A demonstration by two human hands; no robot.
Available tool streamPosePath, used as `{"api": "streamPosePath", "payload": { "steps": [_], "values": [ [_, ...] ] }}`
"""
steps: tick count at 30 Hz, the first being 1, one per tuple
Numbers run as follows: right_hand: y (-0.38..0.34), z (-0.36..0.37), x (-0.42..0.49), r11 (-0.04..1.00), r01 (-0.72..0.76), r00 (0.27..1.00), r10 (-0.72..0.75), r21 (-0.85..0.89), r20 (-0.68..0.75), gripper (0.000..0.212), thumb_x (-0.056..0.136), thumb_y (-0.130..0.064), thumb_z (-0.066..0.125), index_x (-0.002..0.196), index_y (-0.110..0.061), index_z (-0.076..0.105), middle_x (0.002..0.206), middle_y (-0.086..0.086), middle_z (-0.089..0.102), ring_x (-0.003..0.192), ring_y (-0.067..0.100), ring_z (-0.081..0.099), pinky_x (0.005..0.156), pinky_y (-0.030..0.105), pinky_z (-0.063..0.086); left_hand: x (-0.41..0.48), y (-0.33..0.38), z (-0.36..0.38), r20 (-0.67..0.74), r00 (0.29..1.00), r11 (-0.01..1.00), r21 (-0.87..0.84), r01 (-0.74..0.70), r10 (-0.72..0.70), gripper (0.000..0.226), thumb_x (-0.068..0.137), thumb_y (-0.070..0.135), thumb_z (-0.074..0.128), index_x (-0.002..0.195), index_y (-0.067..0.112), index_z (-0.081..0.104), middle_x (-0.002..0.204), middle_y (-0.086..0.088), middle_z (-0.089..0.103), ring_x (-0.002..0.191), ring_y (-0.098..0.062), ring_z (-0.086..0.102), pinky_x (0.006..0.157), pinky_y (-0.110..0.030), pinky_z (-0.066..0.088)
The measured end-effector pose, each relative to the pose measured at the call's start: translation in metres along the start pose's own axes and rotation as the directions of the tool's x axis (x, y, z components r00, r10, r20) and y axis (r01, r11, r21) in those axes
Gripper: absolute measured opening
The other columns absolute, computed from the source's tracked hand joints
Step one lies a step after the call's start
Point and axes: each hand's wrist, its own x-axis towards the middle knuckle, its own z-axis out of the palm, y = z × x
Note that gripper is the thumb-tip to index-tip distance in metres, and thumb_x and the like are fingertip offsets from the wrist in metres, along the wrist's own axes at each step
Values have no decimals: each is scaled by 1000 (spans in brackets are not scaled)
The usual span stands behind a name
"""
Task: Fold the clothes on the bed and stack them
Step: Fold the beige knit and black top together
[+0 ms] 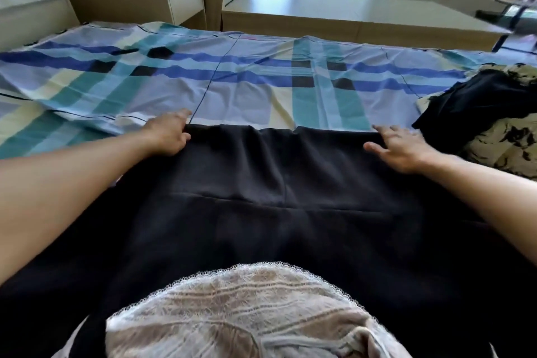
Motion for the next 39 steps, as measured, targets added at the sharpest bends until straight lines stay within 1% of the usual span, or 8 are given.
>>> {"api": "streamPosePath", "payload": {
  "steps": [7,11,15,21,27,31,36,39],
  "values": [
    [36,-26,25,994,-89,992,84,-55,-90,21,85,-23,73,105,-16,70,111,20,67,109,38,59,92,41,50,27,-33,-26,-39,998,995,-87,44,-47,15,92,14,63,107,14,66,117,-20,66,108,-39,60,96,-45,48],
    [11,-23,31,994,-40,998,45,-97,48,46,81,-18,70,125,-26,58,131,6,63,121,30,57,99,38,45,37,-7,-28,96,995,986,167,13,-29,53,85,14,62,135,27,53,140,-6,57,129,-32,50,107,-43,33],
    [-5,-20,34,1000,-8,987,6,16,159,71,77,-16,78,141,-16,48,136,14,58,121,32,55,97,32,43,40,15,-23,259,965,996,64,-64,45,73,82,16,75,147,17,42,142,-11,53,127,-32,52,102,-33,40],
    [-7,-56,13,993,6,991,-22,-122,-132,12,81,-13,69,85,-19,59,103,20,63,92,37,59,76,38,44,15,12,-55,32,993,983,143,-118,114,21,84,14,68,105,16,68,97,-13,60,91,-38,61,79,-44,55],
    [9,-113,-48,945,269,903,-315,-187,-293,24,88,-13,70,82,-18,47,74,14,50,79,34,52,80,48,47,-55,-14,-118,-200,861,877,222,-425,468,10,88,3,64,94,8,57,72,-9,50,70,-31,48,67,-42,43],
    [23,-124,-130,897,439,869,-439,-52,-230,29,82,-46,74,76,-32,49,62,-5,53,59,20,50,66,39,48,-127,-43,-127,-179,732,753,191,-630,658,15,87,7,67,94,17,58,70,-5,57,63,-27,52,65,-44,49],
    [51,-69,-225,867,494,864,-498,63,79,76,63,-1,84,92,-61,50,81,-23,58,69,-2,55,68,16,47,-230,-65,-91,3,633,621,194,-759,774,39,74,8,61,108,26,56,97,6,62,72,-16,62,63,-31,49],
    [50,-28,-278,791,611,791,-612,-30,-3,91,40,12,90,107,-39,54,102,-13,52,86,10,54,76,13,41,-278,-73,-61,66,581,532,330,-780,811,52,64,10,49,112,29,51,101,4,58,54,-20,62,49,-32,47]
  ]
}}
